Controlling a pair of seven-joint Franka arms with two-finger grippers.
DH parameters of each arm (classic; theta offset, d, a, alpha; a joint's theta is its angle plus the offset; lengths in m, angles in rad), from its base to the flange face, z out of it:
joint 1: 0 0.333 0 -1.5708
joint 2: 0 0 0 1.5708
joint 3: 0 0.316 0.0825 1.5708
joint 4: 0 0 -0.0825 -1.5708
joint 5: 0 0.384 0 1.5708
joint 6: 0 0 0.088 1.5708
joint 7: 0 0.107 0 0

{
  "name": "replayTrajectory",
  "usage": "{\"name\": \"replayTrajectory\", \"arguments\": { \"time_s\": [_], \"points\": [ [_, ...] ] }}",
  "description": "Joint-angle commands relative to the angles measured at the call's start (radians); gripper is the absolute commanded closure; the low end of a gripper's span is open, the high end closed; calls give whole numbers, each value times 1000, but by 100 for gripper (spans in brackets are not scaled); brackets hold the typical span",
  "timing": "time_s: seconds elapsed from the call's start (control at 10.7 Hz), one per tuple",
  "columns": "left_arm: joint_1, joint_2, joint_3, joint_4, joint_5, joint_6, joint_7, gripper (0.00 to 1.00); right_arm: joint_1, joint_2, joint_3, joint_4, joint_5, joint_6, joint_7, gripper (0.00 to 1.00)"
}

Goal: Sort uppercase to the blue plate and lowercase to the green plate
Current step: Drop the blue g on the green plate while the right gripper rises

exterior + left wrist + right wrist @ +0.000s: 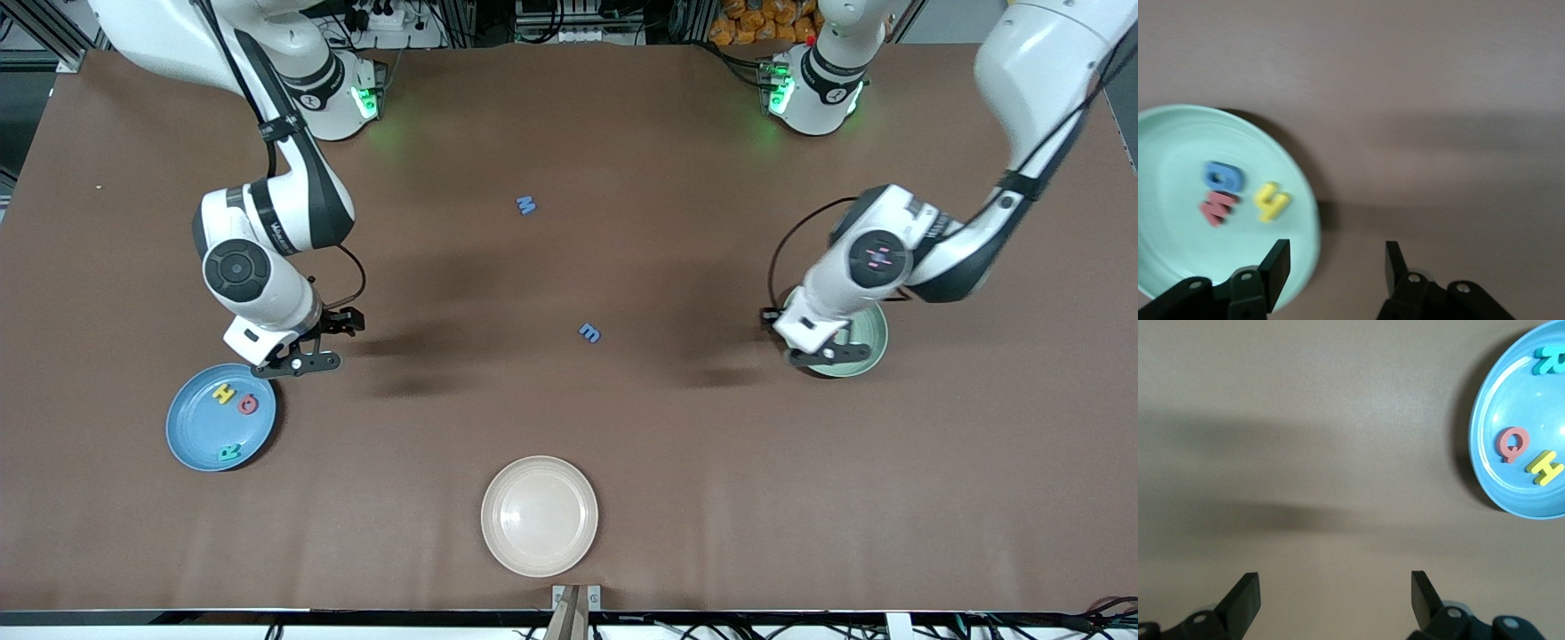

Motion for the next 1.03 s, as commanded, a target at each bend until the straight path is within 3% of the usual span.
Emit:
{"name": "replayTrajectory", "arguments": {
  "time_s": [0.0,0.37,0.75,0.94],
  "points": [
    [-57,-7,2,11,-18,-4,-57,35,-15,-84,22,-26,-26,-47,29,0],
    [-132,-5,2,20,-18,-3,-137,35,5,-106,25,-32,-17,-86,23,0],
    [-241,4,3,50,-18,7,-138,36,176,-72,30,-41,103,-83,17,0],
    [-239,19,6,61,-11,7,-129,36,264,-72,30,-52,124,-71,20,0]
  ]
}}
